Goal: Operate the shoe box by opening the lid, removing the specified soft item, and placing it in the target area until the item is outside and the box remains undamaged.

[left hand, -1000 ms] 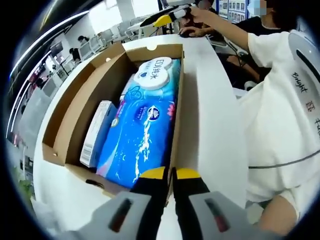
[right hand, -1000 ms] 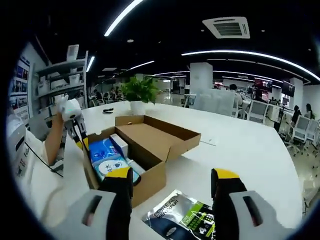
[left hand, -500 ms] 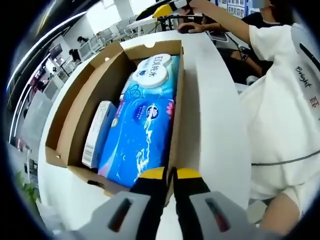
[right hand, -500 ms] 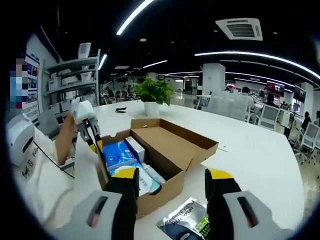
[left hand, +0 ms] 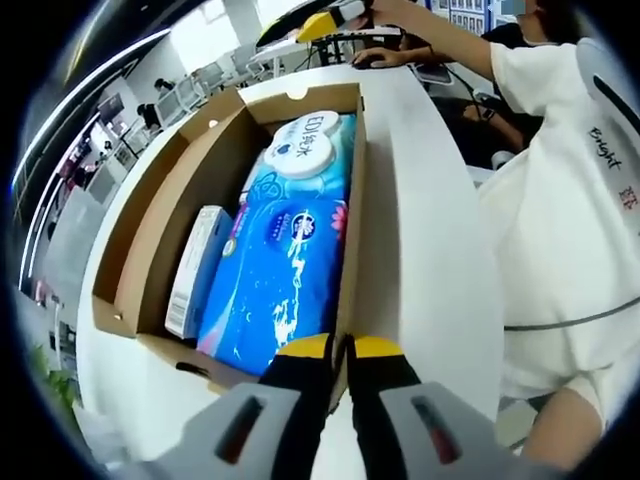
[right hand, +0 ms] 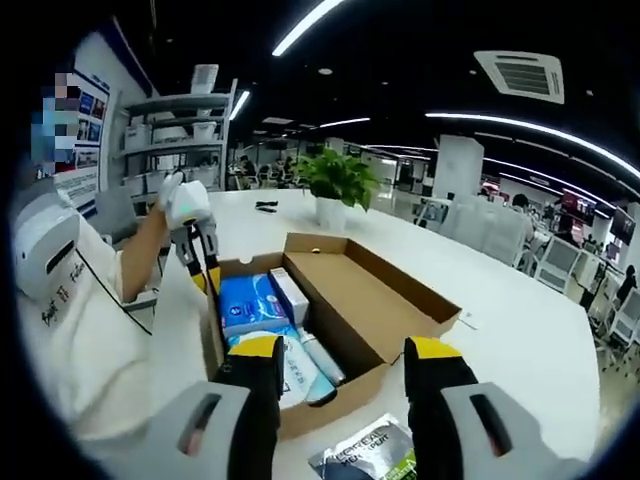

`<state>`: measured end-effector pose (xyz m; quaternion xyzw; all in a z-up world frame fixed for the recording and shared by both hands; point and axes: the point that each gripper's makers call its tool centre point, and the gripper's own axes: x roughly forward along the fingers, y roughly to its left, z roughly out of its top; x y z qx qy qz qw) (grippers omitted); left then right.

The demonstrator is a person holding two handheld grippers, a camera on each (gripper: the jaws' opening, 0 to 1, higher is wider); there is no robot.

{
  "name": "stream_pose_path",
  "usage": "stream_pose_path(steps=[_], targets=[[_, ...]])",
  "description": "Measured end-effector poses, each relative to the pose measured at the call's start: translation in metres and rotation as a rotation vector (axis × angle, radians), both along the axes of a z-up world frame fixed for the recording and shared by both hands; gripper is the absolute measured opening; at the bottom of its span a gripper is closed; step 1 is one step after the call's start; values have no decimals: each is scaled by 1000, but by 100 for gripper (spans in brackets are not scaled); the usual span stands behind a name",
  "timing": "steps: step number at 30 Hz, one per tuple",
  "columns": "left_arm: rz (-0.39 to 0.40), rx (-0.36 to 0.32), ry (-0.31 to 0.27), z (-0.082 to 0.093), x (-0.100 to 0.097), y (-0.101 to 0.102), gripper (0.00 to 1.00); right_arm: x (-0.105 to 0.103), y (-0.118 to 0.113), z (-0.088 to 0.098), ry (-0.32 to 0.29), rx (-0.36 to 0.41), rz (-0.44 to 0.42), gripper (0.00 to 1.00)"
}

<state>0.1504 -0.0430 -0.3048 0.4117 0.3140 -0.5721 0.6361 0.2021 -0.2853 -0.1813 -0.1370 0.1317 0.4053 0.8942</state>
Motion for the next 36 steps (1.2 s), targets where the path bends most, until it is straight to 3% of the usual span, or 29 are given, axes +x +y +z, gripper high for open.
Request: stream_pose_path(steps=[4,7,10,15,18,21,22,24,31,36], targets=[[-8,-4,-10,0,0,0,6,3,16,-6,55,-56,67,51],[-9,-11,-14,0,0,0,6,4,25,-5,33,-118,107,52],[-16,-16,-19,1,0,0,6,5,38,-4,55,-106,132,52],[-8,-3,-8,0,1,0,6,0,47,-18,94,-184,232,53],[-8,-3,-11,0,1,0,5,1,49,-27,101,-240,250,53],[-40,-6,-17,0,-1,0,4,-4,57,-30,112,-252,297,59],[-33,-4,-8,0,-1,0,4,0,61,-30,111,-247,297,63],[-19,3,8,0,1,-1,4,-2,64,-40,172,-282,308,65],[-27,-20,0,1,0,0,5,1,70,-54,174,-407,320,62],[-16,-21,-3,2,0,0,5,-3,77,-60,199,-439,340,62]])
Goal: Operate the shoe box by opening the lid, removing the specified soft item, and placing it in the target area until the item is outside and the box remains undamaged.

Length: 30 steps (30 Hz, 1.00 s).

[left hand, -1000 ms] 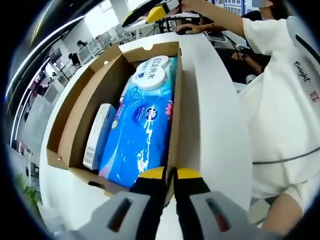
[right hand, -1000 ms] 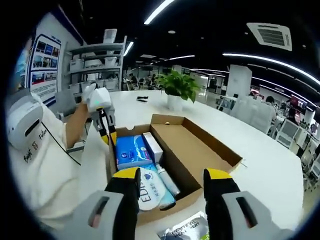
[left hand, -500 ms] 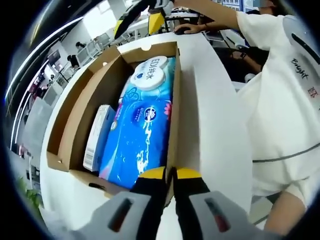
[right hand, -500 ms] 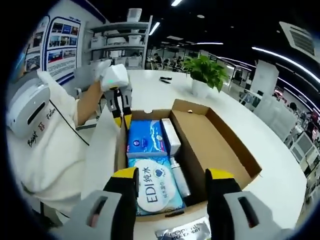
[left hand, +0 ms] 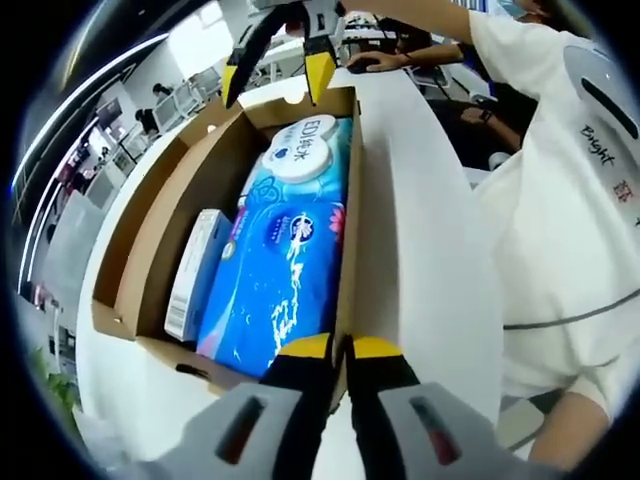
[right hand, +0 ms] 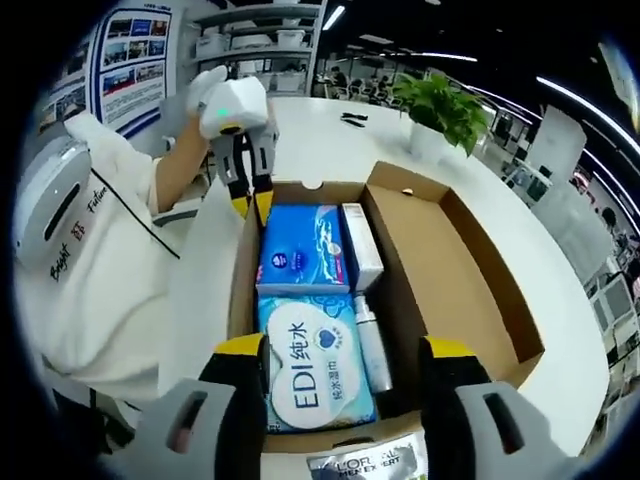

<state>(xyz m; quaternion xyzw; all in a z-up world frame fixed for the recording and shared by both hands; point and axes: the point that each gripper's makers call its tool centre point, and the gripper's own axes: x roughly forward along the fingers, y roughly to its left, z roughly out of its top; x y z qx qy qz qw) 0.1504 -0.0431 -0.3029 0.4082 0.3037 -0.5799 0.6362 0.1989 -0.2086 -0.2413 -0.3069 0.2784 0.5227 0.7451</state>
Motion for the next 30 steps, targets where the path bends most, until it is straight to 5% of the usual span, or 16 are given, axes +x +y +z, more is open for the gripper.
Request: stream_pose_path(steps=[8,15,20,30], targets=[[-32,20,-12,0,-1,0,4,2,-2,-7,22,-54,12,62],[29,8,13,-1,0,-1,5,1,-2,-10,38,-73,30,61],[37,9,14,-1,0,-1,5,-9,4,-21,123,-88,57,65],[55,9,14,-1,1,-1,5,-12,6,-53,195,-237,94,69]])
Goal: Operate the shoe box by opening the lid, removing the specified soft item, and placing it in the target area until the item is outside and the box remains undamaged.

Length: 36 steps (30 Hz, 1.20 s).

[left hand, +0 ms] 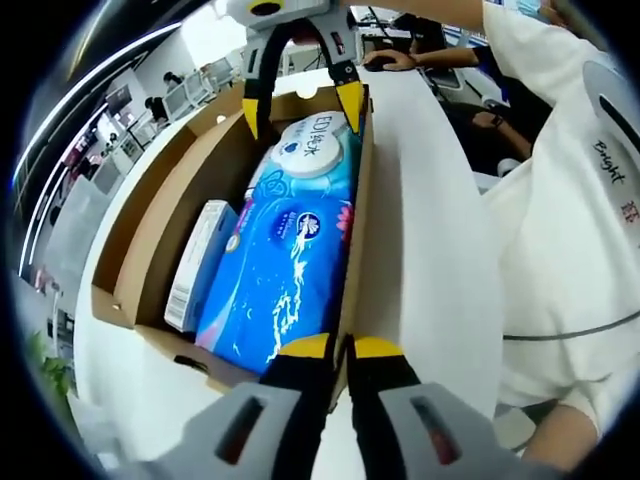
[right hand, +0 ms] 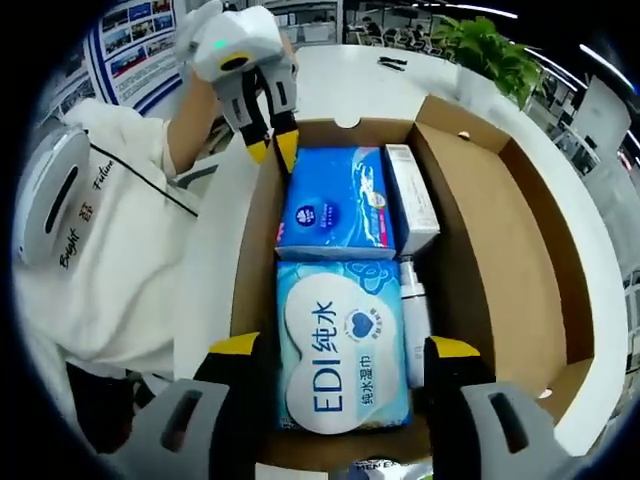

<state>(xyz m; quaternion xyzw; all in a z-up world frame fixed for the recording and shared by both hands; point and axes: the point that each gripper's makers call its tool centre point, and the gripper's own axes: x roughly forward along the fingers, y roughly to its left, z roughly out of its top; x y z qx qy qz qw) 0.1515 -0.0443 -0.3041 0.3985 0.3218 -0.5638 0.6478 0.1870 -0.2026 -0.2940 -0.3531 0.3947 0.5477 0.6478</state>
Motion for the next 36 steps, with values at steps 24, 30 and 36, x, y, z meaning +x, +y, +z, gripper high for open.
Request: stream_pose_path(steps=[24,30,36], targets=[[55,32,22,-1,2,2,6,-7,10,-33,-12,-167,31,62],[58,30,24,-1,1,2,6,-10,8,-34,7,-188,34,63],[52,26,25,-1,1,2,6,-10,6,-35,2,-246,44,62]])
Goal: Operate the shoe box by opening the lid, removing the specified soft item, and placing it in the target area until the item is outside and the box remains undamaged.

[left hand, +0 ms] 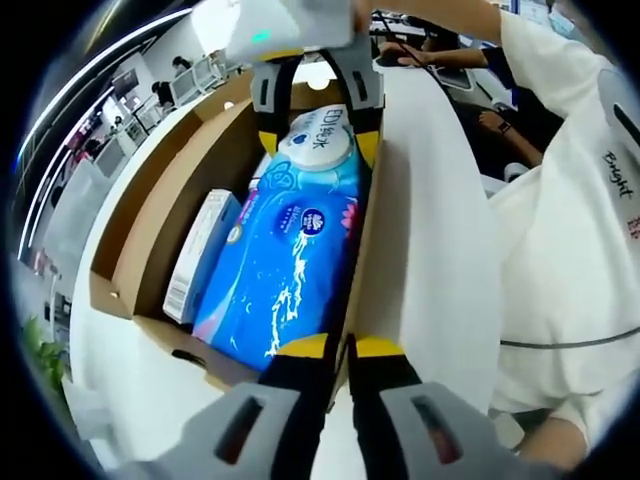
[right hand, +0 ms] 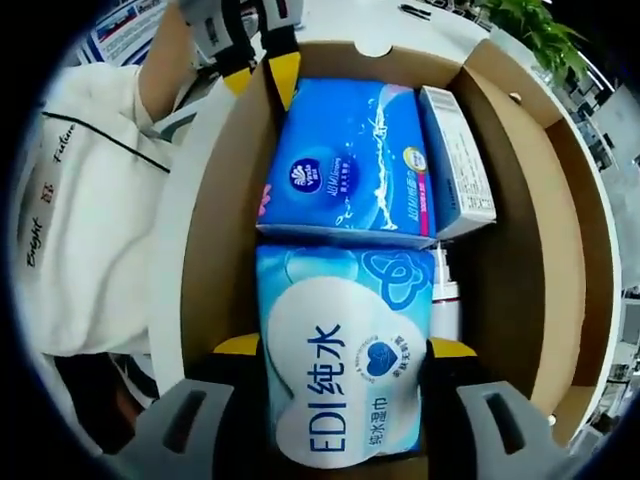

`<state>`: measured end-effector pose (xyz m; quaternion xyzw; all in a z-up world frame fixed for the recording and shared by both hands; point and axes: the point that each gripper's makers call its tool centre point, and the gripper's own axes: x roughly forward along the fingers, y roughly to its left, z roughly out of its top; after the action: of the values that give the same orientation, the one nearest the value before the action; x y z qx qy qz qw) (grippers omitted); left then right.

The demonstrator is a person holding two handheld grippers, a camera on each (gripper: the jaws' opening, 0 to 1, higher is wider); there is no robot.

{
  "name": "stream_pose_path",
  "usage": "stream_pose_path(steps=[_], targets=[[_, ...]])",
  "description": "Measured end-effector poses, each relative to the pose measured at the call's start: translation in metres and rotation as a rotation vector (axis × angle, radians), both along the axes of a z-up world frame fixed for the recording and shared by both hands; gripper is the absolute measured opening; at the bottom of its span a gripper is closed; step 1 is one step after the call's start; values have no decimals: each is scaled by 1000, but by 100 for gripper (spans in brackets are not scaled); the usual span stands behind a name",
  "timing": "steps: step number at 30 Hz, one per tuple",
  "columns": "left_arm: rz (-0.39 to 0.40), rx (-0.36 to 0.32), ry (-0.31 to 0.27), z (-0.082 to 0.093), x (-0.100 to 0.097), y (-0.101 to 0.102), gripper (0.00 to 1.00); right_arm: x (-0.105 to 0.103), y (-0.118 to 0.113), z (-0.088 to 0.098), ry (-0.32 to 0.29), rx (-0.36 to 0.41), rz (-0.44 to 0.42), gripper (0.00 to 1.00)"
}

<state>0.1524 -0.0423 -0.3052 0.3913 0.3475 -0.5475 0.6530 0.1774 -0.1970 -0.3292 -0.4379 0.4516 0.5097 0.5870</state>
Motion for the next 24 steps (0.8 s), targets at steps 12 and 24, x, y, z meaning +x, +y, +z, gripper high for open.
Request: stream_pose_path(steps=[12,24], targets=[[-1,-6,-5,1,1,-1,6,8,-2,-4,34,-11,-25,63],[1,1,-6,1,1,-1,7,6,-2,-22,84,-53,-30,69]])
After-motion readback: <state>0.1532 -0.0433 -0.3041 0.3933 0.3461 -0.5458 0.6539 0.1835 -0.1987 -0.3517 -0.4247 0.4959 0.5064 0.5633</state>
